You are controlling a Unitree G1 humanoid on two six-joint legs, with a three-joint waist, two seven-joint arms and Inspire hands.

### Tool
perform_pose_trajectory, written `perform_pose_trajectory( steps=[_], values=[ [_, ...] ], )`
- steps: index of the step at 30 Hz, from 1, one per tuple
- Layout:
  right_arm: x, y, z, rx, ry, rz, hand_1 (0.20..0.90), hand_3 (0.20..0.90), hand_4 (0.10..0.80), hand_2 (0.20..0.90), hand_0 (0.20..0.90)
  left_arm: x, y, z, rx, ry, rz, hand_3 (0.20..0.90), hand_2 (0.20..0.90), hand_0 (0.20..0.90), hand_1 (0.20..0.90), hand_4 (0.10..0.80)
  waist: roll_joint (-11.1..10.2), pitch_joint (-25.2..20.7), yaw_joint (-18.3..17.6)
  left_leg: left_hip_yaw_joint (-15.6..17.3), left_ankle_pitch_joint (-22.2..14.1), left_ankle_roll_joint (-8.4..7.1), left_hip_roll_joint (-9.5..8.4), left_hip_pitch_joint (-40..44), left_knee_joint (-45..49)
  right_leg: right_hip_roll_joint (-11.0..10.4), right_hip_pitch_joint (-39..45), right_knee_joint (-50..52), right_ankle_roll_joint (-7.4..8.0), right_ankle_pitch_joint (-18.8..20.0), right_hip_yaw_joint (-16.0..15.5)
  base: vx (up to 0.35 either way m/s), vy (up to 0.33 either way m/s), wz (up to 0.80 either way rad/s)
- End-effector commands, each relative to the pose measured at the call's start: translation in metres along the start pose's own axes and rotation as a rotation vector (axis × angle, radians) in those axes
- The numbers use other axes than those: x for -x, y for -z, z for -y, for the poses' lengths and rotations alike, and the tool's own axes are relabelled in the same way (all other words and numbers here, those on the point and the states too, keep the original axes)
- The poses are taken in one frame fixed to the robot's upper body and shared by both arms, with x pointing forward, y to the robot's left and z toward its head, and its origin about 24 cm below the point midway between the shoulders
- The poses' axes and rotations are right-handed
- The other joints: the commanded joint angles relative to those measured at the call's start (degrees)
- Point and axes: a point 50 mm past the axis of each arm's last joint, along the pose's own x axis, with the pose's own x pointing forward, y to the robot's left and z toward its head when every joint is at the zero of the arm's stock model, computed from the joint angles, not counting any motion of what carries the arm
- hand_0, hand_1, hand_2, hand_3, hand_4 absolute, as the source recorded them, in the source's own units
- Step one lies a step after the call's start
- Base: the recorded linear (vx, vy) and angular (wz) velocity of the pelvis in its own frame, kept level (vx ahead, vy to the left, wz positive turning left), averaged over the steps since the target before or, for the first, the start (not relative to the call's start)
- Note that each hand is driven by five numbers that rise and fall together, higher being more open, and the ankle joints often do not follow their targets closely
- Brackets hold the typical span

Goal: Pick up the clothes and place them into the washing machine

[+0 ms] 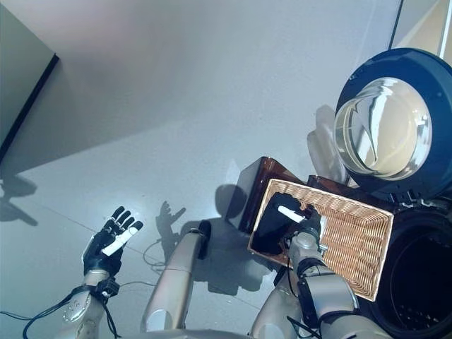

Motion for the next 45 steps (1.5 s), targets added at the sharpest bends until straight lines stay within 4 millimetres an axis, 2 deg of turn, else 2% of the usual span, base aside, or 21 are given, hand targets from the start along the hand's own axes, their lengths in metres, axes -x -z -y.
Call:
perform_pose_trajectory(
  steps=[1,5,13,18,23,27,28,30,31,32,36,37,38,40,41,42,43,44,45],
  values=[
    [-0.003,0.005,0.018,-0.014,0.091,-0.01,0.9,0.9,0.8,0.9,0.9,-0.002,-0.042,-0.002,-0.049,0.045,0.199,0.9,0.9,0.9,0.9,0.8,0.33,-1.85,1.1,-1.81,4.1,-4.68,2.66,-1.17,-3.92,-0.98,-1.93,-2.24,-1.5,6.45,2.14,0.0,0.0,0.0],
    [0.003,0.019,0.01,-0.075,0.095,-0.073,0.9,0.9,0.8,0.9,0.9,-0.003,-0.041,0.0,-0.041,0.04,0.196,0.9,0.9,0.9,0.9,0.8,0.51,-2.02,0.89,-1.73,3.81,-4.52,2.53,-1.88,-3.48,-1.01,-2.86,-1.88,-1.46,6.53,2.43,0.0,0.0,0.0],
    [0.011,0.026,-0.009,-0.092,0.062,-0.106,0.9,0.9,0.8,0.9,0.9,-0.002,-0.041,0.003,-0.031,0.049,0.197,0.9,0.9,0.9,0.9,0.8,1.03,-2.34,0.83,-1.76,3.75,-4.38,2.39,-3.22,-3.14,-1.15,-4.75,-1.13,-1.5,6.48,2.82,-0.007,0.017,0.0],
    [0.014,0.021,-0.021,-0.119,0.03,-0.091,0.9,0.9,0.8,0.9,0.9,0.0,-0.043,0.003,-0.025,0.047,0.206,0.9,0.9,0.9,0.9,0.8,1.21,-2.36,1.08,-1.49,3.76,-4.37,2.41,-3.92,-2.73,-1.07,-5.85,-0.61,-1.62,6.5,3.17,-0.003,0.003,-0.01],
    [0.017,0.007,-0.039,-0.139,-0.041,-0.035,0.9,0.9,0.8,0.9,0.9,0.0,-0.047,0.004,-0.019,0.051,0.224,0.9,0.9,0.9,0.9,0.8,1.85,-1.85,1.36,-1.5,3.75,-4.33,2.42,-5.41,-1.68,-1.14,-7.68,0.9,-1.76,6.15,3.63,-0.007,0.004,0.0],
    [0.018,0.002,-0.042,-0.126,-0.073,-0.005,0.9,0.9,0.8,0.9,0.9,0.001,-0.047,0.002,-0.012,0.044,0.226,0.9,0.9,0.9,0.9,0.8,2.12,-1.46,1.62,-1.47,3.9,-4.31,2.38,-5.97,-1.4,-1.17,-8.28,1.2,-1.78,6.17,3.75,0.021,-0.001,0.0],
    [0.019,0.0,-0.044,-0.121,-0.087,0.007,0.9,0.9,0.8,0.9,0.9,0.001,-0.047,0.002,-0.01,0.044,0.226,0.9,0.9,0.9,0.9,0.8,2.23,-1.54,1.86,-1.51,1.58,-4.54,2.67,-5.67,-0.27,-1.06,-8.13,2.47,-1.49,4.07,3.86,0.091,-0.005,0.0],
    [0.019,-0.001,-0.046,-0.116,-0.103,0.017,0.9,0.9,0.8,0.9,0.9,0.002,-0.046,0.002,-0.005,0.045,0.224,0.9,0.9,0.9,0.9,0.8,2.29,-1.36,2.0,-1.61,1.68,-4.5,2.52,-5.83,-0.2,-1.11,-8.4,2.81,-1.51,4.04,4.01,0.001,0.005,0.02],
    [0.02,-0.003,-0.048,-0.115,-0.111,0.023,0.9,0.9,0.8,0.9,0.9,0.002,-0.046,0.003,-0.004,0.046,0.224,0.9,0.9,0.9,0.9,0.8,2.3,-1.03,1.97,-1.6,4.0,-4.26,2.11,-6.44,-1.02,-1.21,-8.87,1.87,-1.83,6.11,4.08,0.007,0.0,0.04],
    [0.02,-0.002,-0.05,-0.11,-0.123,0.022,0.9,0.9,0.8,0.9,0.9,0.002,-0.045,0.002,-0.005,0.046,0.219,0.9,0.9,0.9,0.9,0.8,2.33,-1.18,2.12,-1.71,1.75,-4.47,2.36,-5.89,-0.15,-1.15,-8.51,3.08,-1.51,3.95,3.99,0.01,0.001,0.03],
    [0.025,-0.002,-0.061,-0.094,-0.171,0.029,0.9,0.9,0.8,0.9,0.9,0.001,-0.043,0.004,-0.001,0.054,0.209,0.9,0.9,0.9,0.9,0.8,2.27,-1.25,2.39,-1.82,1.81,-4.43,2.26,-6.06,-0.3,-1.21,-8.77,3.21,-1.54,3.83,4.0,0.009,-0.001,0.05],
    [0.026,-0.003,-0.063,-0.091,-0.181,0.033,0.9,0.9,0.8,0.9,0.9,0.0,-0.044,0.005,0.003,0.057,0.21,0.9,0.9,0.9,0.9,0.8,2.27,-1.07,2.33,-1.72,4.16,-4.23,1.96,-6.64,-1.32,-1.28,-9.22,2.09,-1.87,5.94,3.95,0.0,0.0,0.0],
    [0.028,-0.002,-0.066,-0.085,-0.195,0.032,0.9,0.9,0.8,0.9,0.9,0.0,-0.043,0.006,0.003,0.059,0.208,0.9,0.9,0.9,0.9,0.8,2.32,-1.29,2.44,-1.79,1.85,-4.47,2.25,-6.16,-0.39,-1.26,-8.86,3.25,-1.57,3.81,3.9,0.0,0.0,0.0],
    [0.033,-0.004,-0.077,-0.082,-0.24,0.04,0.9,0.9,0.8,0.9,0.9,0.0,-0.042,0.006,0.003,0.059,0.199,0.9,0.9,0.9,0.9,0.8,2.41,-1.36,2.75,-1.73,1.76,-4.48,2.3,-6.42,-0.26,-1.28,-9.16,3.5,-1.58,3.63,3.92,0.05,-0.004,-0.02],
    [0.035,-0.006,-0.082,-0.089,-0.254,0.044,0.546,0.546,0.547,0.546,0.546,0.0,-0.041,0.007,0.001,0.06,0.198,0.9,0.9,0.9,0.9,0.8,2.45,-1.33,2.8,-1.7,1.78,-4.47,2.33,-6.44,-0.22,-1.28,-9.19,3.48,-1.62,3.67,3.9,0.0,0.0,0.0],
    [0.037,-0.006,-0.085,-0.086,-0.268,0.046,0.428,0.428,0.463,0.428,0.428,0.0,-0.041,0.007,-0.001,0.059,0.195,0.9,0.9,0.9,0.9,0.8,2.42,-1.37,2.8,-1.67,1.93,-4.44,2.27,-6.39,-0.38,-1.32,-9.23,3.38,-1.64,3.8,3.86,0.0,0.0,0.0],
    [0.039,-0.006,-0.087,-0.083,-0.28,0.052,0.271,0.271,0.351,0.271,0.271,0.0,-0.04,0.007,-0.004,0.059,0.193,0.9,0.9,0.9,0.9,0.8,2.5,-1.37,2.87,-1.65,1.81,-4.46,2.36,-6.41,-0.27,-1.31,-9.34,3.55,-1.62,3.72,3.94,0.0,0.0,0.0],
    [0.04,-0.007,-0.09,-0.078,-0.294,0.057,0.2,0.2,0.3,0.2,0.2,-0.001,-0.04,0.007,-0.004,0.061,0.192,0.9,0.9,0.9,0.9,0.8,2.53,-1.37,2.89,-1.66,1.85,-4.47,2.34,-6.39,-0.36,-1.31,-9.4,3.54,-1.61,3.76,3.96,0.0,0.0,0.0],
    [0.041,-0.008,-0.092,-0.077,-0.3,0.06,0.2,0.2,0.3,0.2,0.2,0.0,-0.04,0.007,-0.004,0.063,0.193,0.9,0.9,0.9,0.9,0.8,2.53,-1.38,2.89,-1.64,1.85,-4.47,2.32,-6.43,-0.31,-1.31,-9.47,3.59,-1.61,3.76,4.01,0.001,0.005,-0.08]
  ],
)
